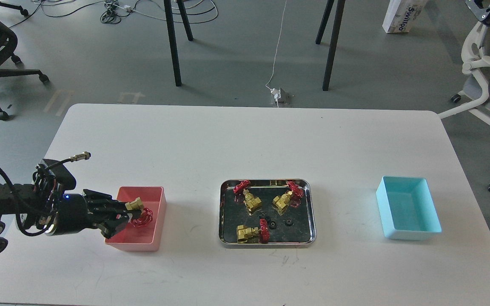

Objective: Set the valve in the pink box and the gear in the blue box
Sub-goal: 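Carry the valve into the pink box and open the left gripper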

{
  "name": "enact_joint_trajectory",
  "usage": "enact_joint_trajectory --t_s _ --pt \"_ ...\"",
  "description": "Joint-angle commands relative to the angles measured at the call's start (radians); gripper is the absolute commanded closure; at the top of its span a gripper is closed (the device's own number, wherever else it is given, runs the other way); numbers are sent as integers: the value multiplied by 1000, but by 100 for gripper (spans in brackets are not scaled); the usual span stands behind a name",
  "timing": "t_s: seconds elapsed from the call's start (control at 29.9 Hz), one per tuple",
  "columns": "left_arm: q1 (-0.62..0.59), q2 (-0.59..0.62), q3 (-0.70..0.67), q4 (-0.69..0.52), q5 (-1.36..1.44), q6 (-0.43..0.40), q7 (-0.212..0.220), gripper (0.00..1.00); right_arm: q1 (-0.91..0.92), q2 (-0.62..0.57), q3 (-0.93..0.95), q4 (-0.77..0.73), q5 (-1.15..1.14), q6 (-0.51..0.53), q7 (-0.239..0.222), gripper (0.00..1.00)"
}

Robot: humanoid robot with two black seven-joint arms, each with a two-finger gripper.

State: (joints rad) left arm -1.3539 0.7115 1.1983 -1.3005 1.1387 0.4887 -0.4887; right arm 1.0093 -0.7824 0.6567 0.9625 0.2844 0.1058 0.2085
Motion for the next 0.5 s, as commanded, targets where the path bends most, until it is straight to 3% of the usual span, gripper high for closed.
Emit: enact_joint_trajectory --t_s 0.0,0.47 --pt "18 -23 1 26 -5 0 0 86 -5 2 1 -2 -1 2 0 0" --pt "85 -43 -3 112 -13 0 0 81 -14 0 4 -1 -1 2 0 0"
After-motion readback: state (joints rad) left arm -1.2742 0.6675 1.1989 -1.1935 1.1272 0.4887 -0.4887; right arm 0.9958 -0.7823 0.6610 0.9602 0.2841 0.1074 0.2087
